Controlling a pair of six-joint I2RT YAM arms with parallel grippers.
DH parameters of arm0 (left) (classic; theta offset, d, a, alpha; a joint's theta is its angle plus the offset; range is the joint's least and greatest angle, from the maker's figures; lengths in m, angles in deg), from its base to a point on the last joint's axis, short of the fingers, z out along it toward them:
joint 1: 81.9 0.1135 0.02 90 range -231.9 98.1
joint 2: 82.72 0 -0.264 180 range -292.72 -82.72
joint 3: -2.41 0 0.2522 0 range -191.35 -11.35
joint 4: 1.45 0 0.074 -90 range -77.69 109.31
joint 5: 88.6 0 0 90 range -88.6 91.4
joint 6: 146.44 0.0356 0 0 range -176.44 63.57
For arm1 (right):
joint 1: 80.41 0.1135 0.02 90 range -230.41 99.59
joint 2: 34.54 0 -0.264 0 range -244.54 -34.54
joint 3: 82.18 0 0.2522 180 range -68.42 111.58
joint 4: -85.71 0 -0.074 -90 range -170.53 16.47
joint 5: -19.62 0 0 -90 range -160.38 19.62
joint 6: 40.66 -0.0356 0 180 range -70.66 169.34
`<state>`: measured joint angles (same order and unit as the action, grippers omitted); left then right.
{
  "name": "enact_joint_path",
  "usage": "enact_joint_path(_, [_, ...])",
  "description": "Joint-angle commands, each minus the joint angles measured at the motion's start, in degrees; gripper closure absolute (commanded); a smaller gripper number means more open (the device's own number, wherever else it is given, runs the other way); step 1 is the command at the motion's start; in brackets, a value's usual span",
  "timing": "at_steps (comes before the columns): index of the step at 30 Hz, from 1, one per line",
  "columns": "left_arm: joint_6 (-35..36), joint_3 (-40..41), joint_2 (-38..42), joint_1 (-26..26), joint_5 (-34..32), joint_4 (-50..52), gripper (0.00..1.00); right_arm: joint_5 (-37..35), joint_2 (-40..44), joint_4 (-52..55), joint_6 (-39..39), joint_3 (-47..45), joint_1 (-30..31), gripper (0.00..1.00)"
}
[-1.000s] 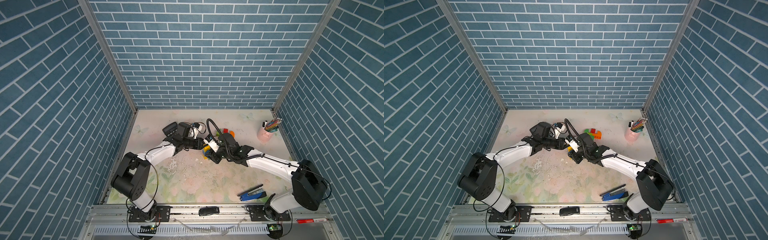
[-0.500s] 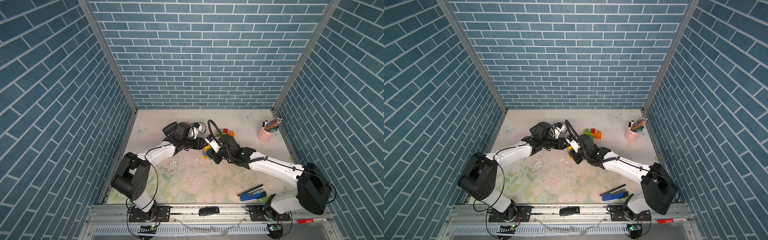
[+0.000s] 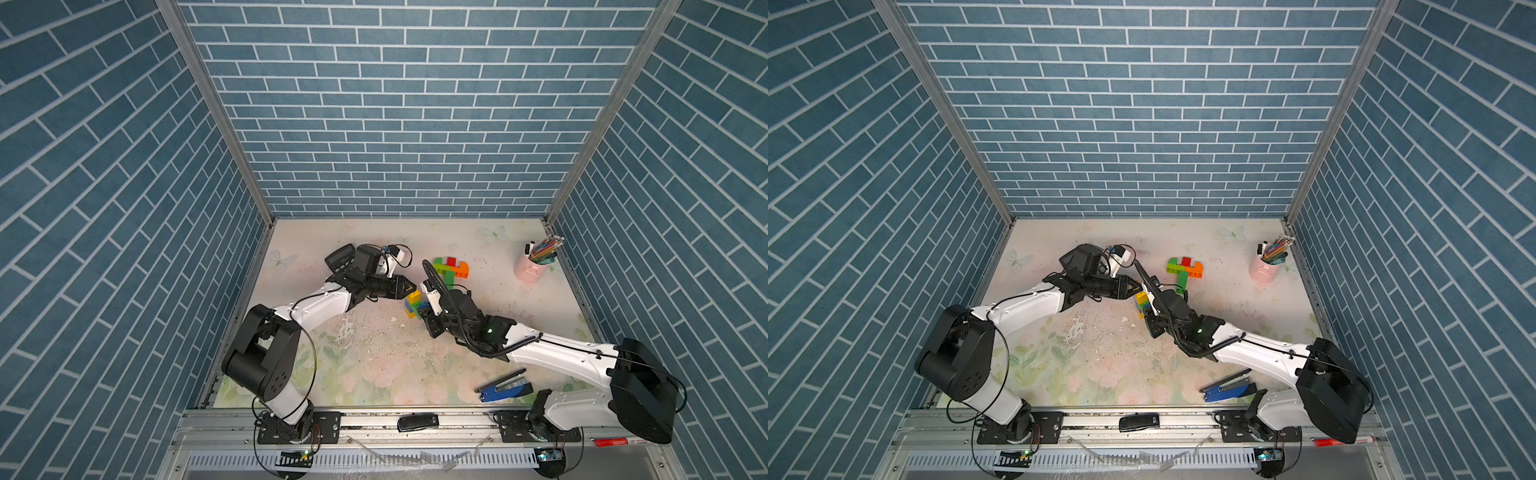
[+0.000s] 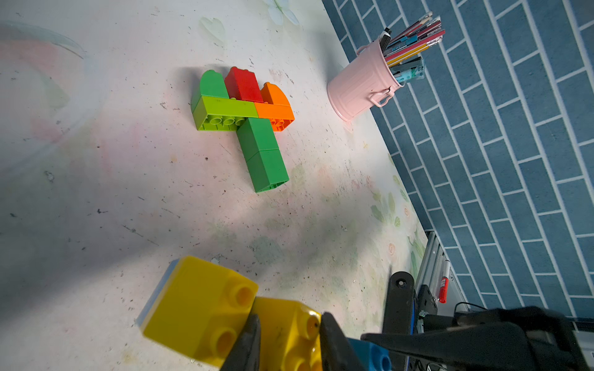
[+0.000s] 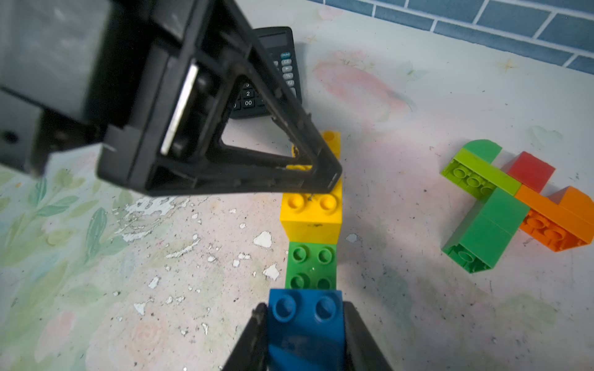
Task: Assemble a fork with lego
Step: Assemble the lego brick with the lego brick.
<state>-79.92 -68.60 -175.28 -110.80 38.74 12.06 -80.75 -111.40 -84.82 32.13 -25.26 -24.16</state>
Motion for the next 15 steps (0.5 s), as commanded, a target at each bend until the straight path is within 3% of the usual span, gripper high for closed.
enact_joint_path(1, [0.90, -0.14, 0.36, -0.13, -0.43, 2.52, 0.66, -1.53, -1.31, -3.91, -2.69, -0.60, 0.14, 0.76])
enact_joint_path(15, [0.73, -0.05, 0.09, -0.11, -0.60, 2.62, 0.66, -2.17, -2.24, -3.00, -4.67, -2.11, 0.58, 0.76])
